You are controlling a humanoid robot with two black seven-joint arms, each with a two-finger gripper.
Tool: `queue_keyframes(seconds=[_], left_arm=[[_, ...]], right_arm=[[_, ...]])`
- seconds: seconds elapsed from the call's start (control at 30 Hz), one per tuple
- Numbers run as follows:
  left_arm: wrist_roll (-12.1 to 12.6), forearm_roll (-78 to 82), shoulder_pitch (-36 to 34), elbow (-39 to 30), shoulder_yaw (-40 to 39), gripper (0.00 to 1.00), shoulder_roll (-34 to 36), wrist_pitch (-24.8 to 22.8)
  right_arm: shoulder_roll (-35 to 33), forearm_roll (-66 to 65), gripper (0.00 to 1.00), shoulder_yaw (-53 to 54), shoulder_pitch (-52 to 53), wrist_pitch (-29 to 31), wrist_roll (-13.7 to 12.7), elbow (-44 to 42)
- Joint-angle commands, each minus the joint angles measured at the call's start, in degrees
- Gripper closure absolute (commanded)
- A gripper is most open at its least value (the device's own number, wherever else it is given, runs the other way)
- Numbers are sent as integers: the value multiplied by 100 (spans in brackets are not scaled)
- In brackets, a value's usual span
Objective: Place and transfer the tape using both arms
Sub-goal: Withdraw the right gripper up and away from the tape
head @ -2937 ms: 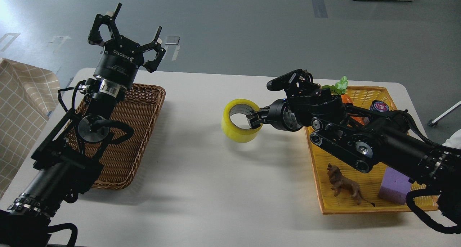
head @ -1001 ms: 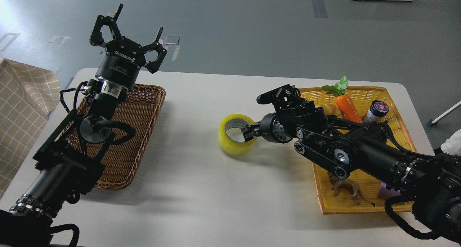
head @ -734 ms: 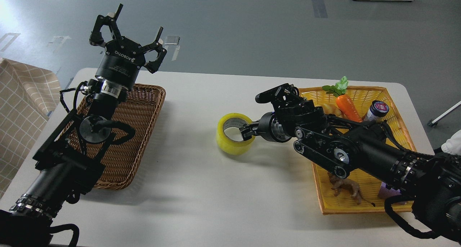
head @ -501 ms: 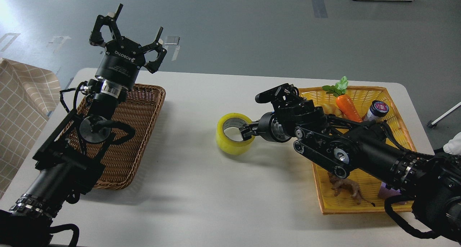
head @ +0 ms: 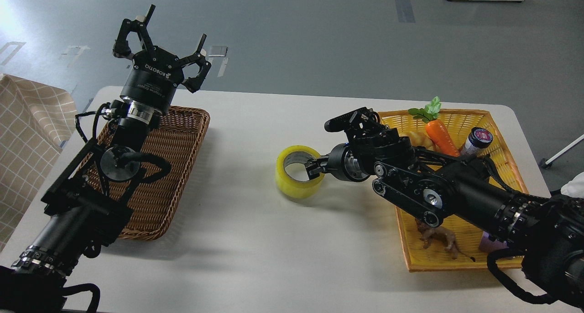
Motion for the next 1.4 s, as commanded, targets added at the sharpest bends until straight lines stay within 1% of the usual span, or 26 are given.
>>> queue_keyframes(seconds=[0.0, 0.07, 0.2, 0.37, 0.47, 0.6, 0.63, 0.77, 0.83, 0.97, 1.0, 1.13, 1.2, 1.34, 1.37], left_arm=[[0, 1, -1, 0, 0, 2, 0, 0], [0, 1, -1, 0, 0, 2, 0, 0], [0, 1, -1, 0, 0, 2, 0, 0], [0, 1, 0, 0, 17, 2, 0, 0], [0, 1, -1, 0, 17, 2, 0, 0], [9, 1, -18, 0, 35, 2, 26, 0], [9, 1, -36, 0, 35, 2, 44, 0], [44, 9, -71, 9, 44, 2, 79, 0], [53, 18, -80, 9, 44, 2, 97, 0], [53, 220, -97, 9, 44, 2, 105, 0], [36, 412, -106, 9, 44, 2, 97, 0], [36, 782, -115, 9, 44, 2, 88, 0], [44, 914, -193, 9, 44, 2, 97, 0], [79, 950, -317, 9, 52, 2, 184, 0], [80, 950, -343, 9, 53, 2, 237, 0]], right_arm=[[0, 3, 13, 7, -53, 0, 7, 3], [0, 11, 9, 77, -79, 0, 7, 3], [0, 11, 7, 271, -124, 0, 7, 12], [0, 11, 4, 393, 34, 0, -2, 29], [0, 11, 4, 587, 123, 0, -2, 29], [0, 11, 1, 1367, 184, 0, -10, 291], [-139, 11, 0, 1674, 167, 0, -10, 415], [-579, 46, 0, 2361, 114, 0, -10, 793], [-860, 448, 0, 2843, 70, 0, -10, 899], [-1151, 1179, 0, 3556, -44, 0, -10, 890], [-1230, 1450, 0, 3923, -71, 0, -10, 899], [-1266, 2225, 0, 4962, -308, 0, -2, 899], [-1301, 2856, 0, 5751, -483, 0, -2, 890], [-1310, 3640, 0, 6431, -651, 0, -2, 882], [-1310, 4015, 0, 6702, -738, 0, -2, 882]])
